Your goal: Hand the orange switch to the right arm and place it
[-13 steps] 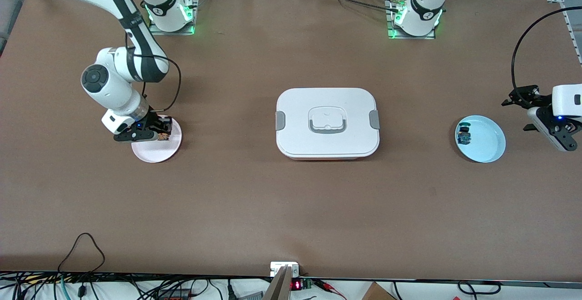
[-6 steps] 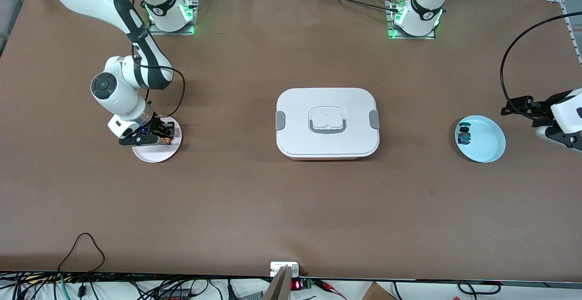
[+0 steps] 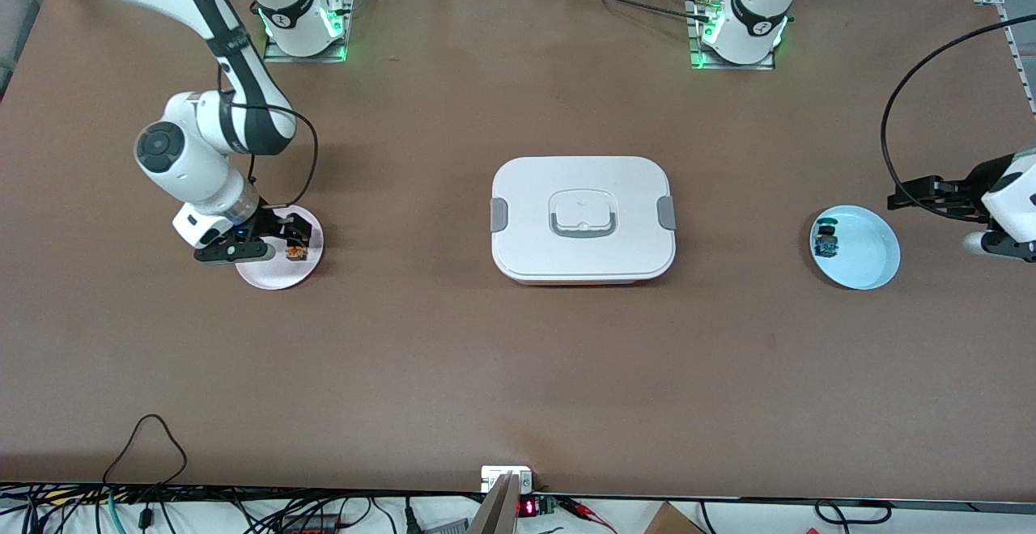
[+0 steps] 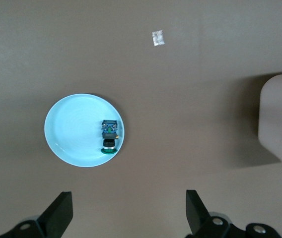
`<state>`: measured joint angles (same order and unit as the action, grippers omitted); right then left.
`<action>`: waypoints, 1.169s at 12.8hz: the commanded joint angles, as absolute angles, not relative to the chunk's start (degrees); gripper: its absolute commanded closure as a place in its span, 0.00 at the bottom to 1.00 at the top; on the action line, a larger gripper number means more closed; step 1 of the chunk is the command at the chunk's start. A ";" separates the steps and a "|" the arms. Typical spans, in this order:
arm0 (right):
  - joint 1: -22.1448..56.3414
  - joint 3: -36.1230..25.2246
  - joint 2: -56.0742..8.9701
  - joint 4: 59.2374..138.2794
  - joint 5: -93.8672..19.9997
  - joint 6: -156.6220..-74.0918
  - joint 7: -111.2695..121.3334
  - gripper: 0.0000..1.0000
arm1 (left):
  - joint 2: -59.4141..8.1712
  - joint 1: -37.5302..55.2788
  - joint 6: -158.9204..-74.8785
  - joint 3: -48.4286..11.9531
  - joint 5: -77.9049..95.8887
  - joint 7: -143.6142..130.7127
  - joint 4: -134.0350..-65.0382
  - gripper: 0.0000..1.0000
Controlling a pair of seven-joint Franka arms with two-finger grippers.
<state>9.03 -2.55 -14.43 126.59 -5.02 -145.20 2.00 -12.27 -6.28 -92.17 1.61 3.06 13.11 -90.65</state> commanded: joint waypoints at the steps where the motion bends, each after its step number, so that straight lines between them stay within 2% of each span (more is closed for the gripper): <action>1: 8.35 -2.11 -5.39 123.68 -5.10 -132.59 2.11 0.01 | -11.16 -5.54 -92.19 1.41 1.49 10.46 -90.70 0.00; 4: 8.35 -2.89 1.91 116.74 -4.92 -115.10 2.55 0.00 | -10.99 -5.54 -92.37 1.32 1.67 4.25 -88.96 0.00; 6: 8.53 -3.34 5.70 113.22 -4.75 -108.58 4.38 0.00 | -10.99 -5.45 -92.29 -0.69 1.41 0.28 -87.10 0.00; 8: 8.09 -4.04 6.16 107.26 -4.48 -102.07 5.45 0.00 | -9.77 -5.36 -92.20 -1.67 1.41 -0.61 -87.71 0.00; 11: 6.68 -5.89 4.22 103.71 -4.83 -100.37 9.47 0.00 | -4.94 -5.36 -93.68 -3.78 1.06 -3.08 -92.79 0.00; 13: 6.68 -5.80 4.04 102.40 -4.92 -99.85 8.10 0.00 | -0.90 -5.36 -98.85 -4.48 0.53 -3.08 -99.11 0.00; 15: 7.03 -5.71 3.96 102.13 -4.75 -99.67 7.91 0.00 | 0.26 -5.36 -99.50 -4.57 0.53 -3.08 -100.38 0.00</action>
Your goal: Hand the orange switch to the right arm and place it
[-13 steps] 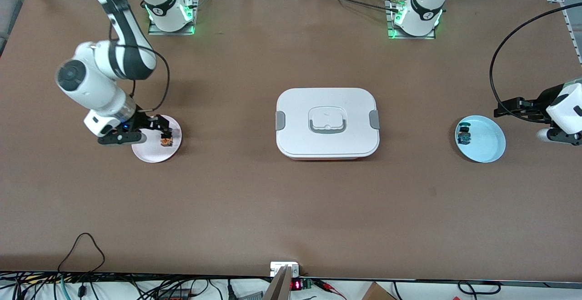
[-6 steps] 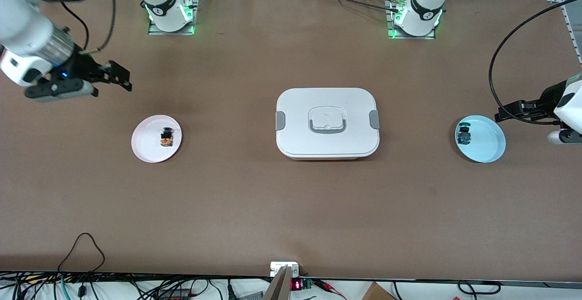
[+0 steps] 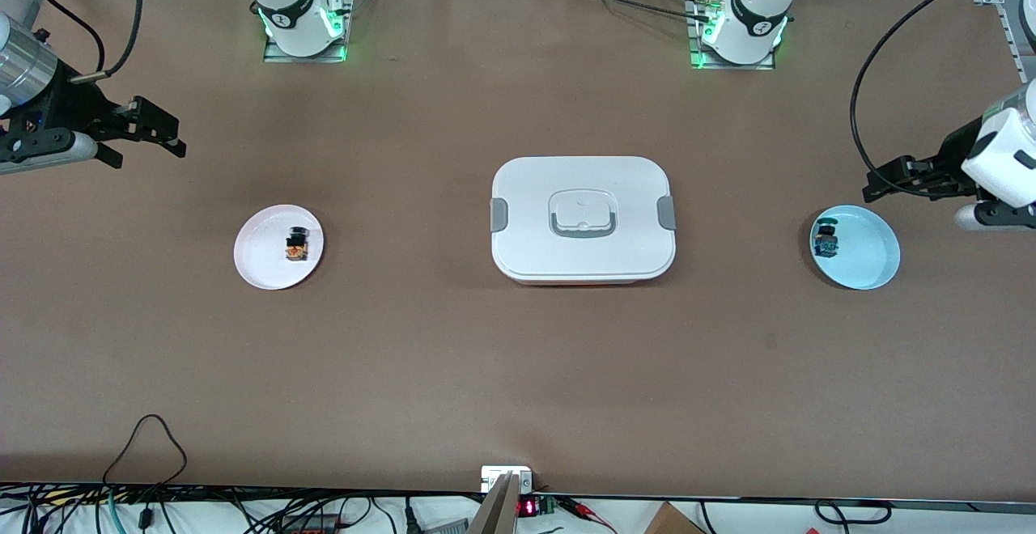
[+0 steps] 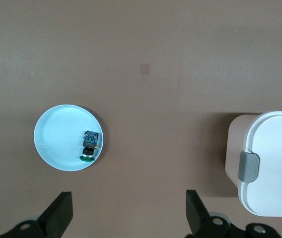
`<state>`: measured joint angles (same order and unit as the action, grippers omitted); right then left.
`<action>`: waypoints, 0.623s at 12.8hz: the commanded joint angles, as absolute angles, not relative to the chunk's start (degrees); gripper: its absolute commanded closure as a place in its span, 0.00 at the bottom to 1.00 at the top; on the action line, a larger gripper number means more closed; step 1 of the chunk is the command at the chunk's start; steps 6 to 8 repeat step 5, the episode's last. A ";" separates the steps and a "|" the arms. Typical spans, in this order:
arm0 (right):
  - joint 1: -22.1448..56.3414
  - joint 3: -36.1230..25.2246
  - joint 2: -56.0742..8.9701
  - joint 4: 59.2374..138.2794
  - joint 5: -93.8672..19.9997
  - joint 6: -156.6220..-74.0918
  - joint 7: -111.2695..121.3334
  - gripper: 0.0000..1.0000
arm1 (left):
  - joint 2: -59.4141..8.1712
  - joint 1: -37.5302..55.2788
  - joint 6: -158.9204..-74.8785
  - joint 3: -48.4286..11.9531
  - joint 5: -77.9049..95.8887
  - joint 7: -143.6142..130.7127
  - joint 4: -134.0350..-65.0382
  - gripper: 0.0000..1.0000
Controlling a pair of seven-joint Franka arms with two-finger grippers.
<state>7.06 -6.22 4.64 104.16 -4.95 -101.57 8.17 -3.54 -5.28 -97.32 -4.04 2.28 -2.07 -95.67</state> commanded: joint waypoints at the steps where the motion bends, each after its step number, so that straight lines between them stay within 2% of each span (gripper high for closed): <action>1: 7.12 -5.54 3.96 102.04 -4.57 -99.49 7.65 0.00 | 0.26 -5.36 -97.67 -4.57 0.53 -3.08 -99.07 0.00; 3: 7.21 -5.54 3.87 101.26 -4.48 -99.49 7.47 0.00 | -0.18 -5.19 -93.09 -4.74 0.35 -3.34 -95.20 0.00; 8: 7.29 -5.36 3.34 100.11 -4.31 -99.49 4.59 0.00 | 0.00 -5.27 -92.81 -5.18 0.35 -3.25 -95.10 0.00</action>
